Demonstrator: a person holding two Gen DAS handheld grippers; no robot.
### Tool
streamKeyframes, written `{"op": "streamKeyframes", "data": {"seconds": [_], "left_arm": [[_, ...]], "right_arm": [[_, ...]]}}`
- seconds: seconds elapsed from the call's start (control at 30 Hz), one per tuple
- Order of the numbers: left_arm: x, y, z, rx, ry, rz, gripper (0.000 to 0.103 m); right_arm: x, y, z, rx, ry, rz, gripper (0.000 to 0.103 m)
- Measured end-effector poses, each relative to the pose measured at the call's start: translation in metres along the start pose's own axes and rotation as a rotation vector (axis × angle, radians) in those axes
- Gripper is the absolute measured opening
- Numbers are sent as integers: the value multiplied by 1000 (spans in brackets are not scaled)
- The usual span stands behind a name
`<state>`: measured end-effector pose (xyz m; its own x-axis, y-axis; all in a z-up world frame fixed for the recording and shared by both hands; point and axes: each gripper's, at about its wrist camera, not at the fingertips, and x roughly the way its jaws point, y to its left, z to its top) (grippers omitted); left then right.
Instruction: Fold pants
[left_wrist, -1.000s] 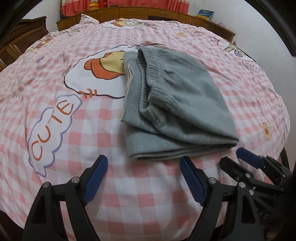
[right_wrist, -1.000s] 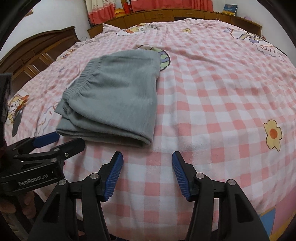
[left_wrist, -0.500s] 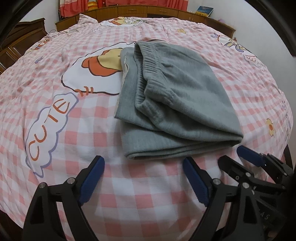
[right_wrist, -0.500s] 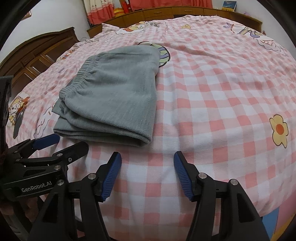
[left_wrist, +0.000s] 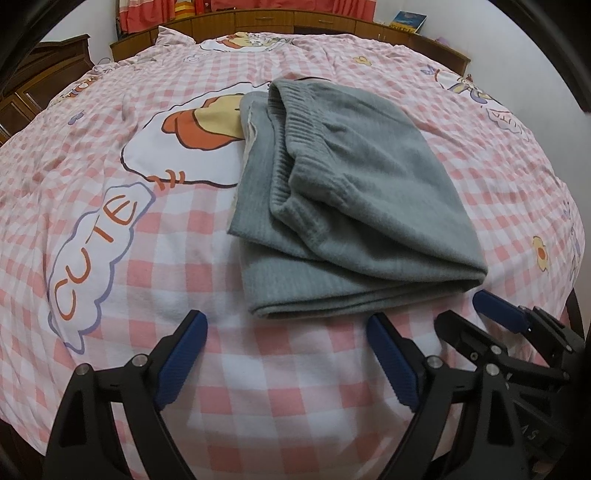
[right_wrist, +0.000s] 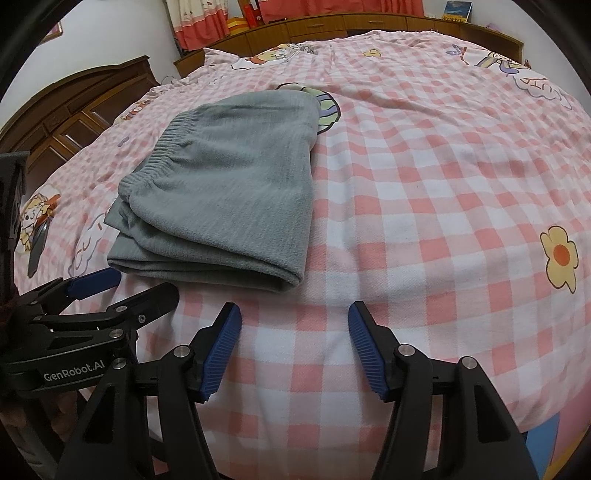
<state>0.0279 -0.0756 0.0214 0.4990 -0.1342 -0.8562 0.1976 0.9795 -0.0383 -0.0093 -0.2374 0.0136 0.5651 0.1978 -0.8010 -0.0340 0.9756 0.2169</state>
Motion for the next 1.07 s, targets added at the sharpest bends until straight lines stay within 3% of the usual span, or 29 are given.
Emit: {"op": "streamKeyframes", "data": {"seconds": [1.07], "left_arm": [[1, 2, 0, -7, 3, 0, 92]], "right_arm": [[0, 0, -1, 1, -1, 0, 63]]}}
